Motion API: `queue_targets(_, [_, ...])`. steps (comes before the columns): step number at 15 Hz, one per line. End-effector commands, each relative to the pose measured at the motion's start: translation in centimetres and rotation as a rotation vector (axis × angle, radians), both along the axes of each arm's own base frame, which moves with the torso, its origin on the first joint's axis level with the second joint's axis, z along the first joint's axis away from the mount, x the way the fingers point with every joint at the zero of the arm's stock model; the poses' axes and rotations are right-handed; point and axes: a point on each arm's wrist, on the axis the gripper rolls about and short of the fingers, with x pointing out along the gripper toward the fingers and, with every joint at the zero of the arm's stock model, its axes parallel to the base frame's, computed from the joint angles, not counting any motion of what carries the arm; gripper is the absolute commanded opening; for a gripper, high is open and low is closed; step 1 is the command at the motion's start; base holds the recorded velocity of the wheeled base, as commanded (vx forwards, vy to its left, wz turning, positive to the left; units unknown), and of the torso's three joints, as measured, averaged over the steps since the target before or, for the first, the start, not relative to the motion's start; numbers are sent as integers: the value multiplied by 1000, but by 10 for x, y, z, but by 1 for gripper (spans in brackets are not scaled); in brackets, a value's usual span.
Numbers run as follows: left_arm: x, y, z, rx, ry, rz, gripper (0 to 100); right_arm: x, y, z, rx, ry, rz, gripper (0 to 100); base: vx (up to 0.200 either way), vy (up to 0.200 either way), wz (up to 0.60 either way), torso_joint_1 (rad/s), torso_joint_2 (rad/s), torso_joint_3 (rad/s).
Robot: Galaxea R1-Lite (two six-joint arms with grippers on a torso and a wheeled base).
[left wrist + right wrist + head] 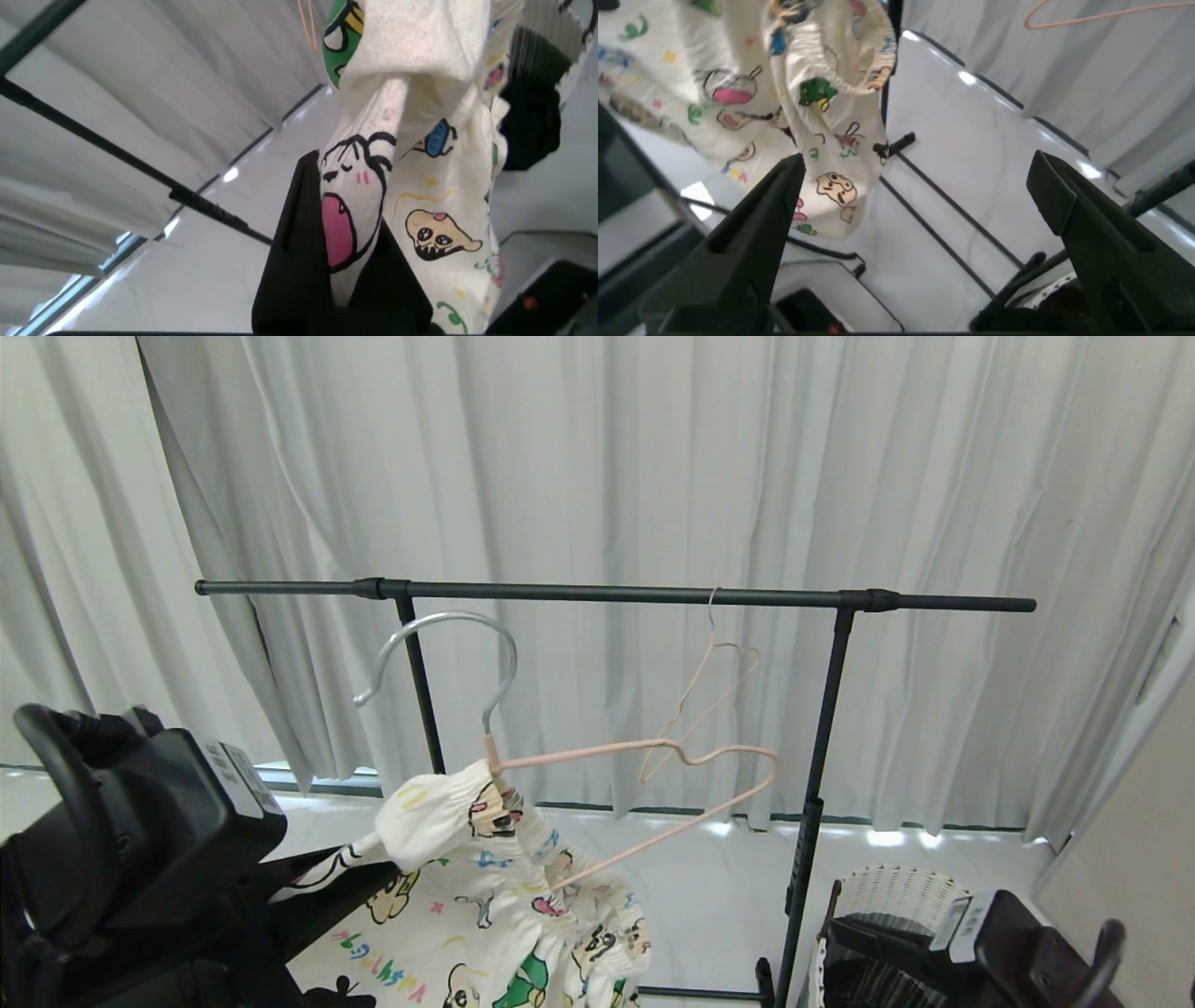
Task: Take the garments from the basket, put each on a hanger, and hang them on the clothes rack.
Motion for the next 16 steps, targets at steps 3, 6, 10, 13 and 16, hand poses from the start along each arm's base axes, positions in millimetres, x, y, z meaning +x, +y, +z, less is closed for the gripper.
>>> queue_targets(3, [1, 0, 9, -22, -24, -1, 0, 45, 56, 5, 93, 77, -135, 100, 0, 0, 0, 0, 0, 0])
queue_targets(6, [1, -1, 16, -41, -39, -2, 0, 50, 94, 3, 99, 74, -101, 100, 0, 0, 0, 0, 0, 0])
queue_targets(10, [1, -1, 19, -51, -48, -1, 0, 45, 106, -13, 48, 81, -102, 100, 0, 0, 0, 0, 0, 0])
queue_targets(13, [2, -2, 25, -68, -58, 1, 0, 45, 99, -22, 11, 83, -134, 100, 0, 0, 0, 0, 0, 0])
queue_targets(16, [2, -1, 25, -68, -58, 7, 0, 48, 89, -29, -26, 85, -163, 100, 0, 0, 0, 0, 0, 0])
